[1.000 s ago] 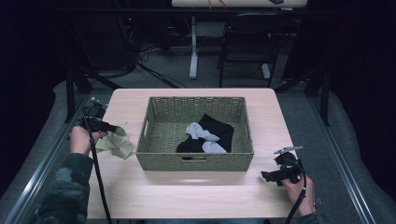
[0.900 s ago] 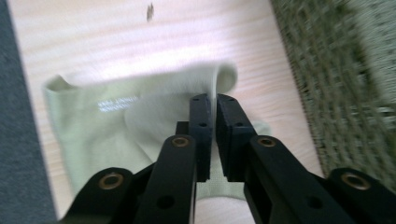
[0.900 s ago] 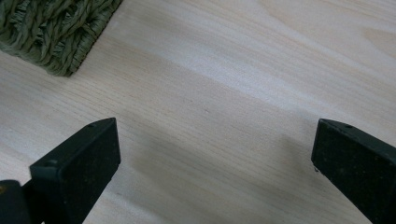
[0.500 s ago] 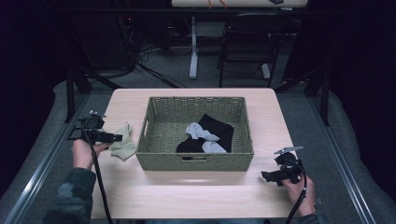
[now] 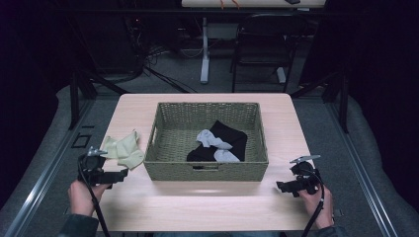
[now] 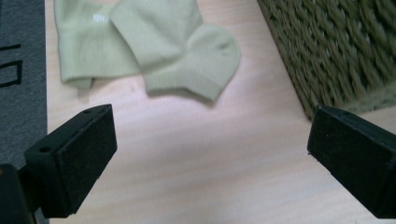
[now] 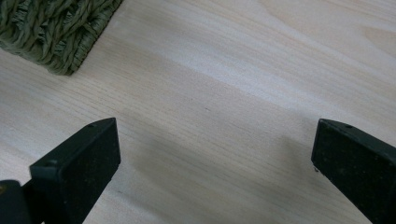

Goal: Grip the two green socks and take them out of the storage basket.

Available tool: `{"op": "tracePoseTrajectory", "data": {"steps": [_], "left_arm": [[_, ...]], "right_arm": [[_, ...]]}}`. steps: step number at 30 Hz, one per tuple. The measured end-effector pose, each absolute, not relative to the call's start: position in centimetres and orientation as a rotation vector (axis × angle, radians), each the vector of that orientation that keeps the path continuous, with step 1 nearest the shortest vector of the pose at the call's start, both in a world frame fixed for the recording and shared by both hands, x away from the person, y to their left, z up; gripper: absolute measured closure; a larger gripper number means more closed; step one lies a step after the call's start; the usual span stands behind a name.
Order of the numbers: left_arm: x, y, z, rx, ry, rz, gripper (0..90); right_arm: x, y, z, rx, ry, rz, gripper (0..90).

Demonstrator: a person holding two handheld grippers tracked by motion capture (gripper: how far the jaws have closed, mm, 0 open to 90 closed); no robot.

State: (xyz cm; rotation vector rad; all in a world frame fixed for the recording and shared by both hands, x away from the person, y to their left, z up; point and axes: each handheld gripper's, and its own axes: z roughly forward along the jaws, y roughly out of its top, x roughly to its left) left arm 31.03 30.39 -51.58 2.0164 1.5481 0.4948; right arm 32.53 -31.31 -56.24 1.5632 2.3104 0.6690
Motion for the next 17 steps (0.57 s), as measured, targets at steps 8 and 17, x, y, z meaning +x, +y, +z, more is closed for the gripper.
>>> {"op": "tracePoseTrajectory", "data": {"steps": [8, 17], "left_arm": [[30.2, 30.1, -54.1, 2.036, 1.593, 0.525, 0.3], [30.4, 30.2, -54.5, 2.049, 1.595, 0.551, 0.2]], "right_arm": [[32.8, -31.0, -56.2, 1.541, 2.323, 0.666, 0.4], [32.7, -31.1, -56.1, 1.545, 2.318, 0.690, 0.4]]}}
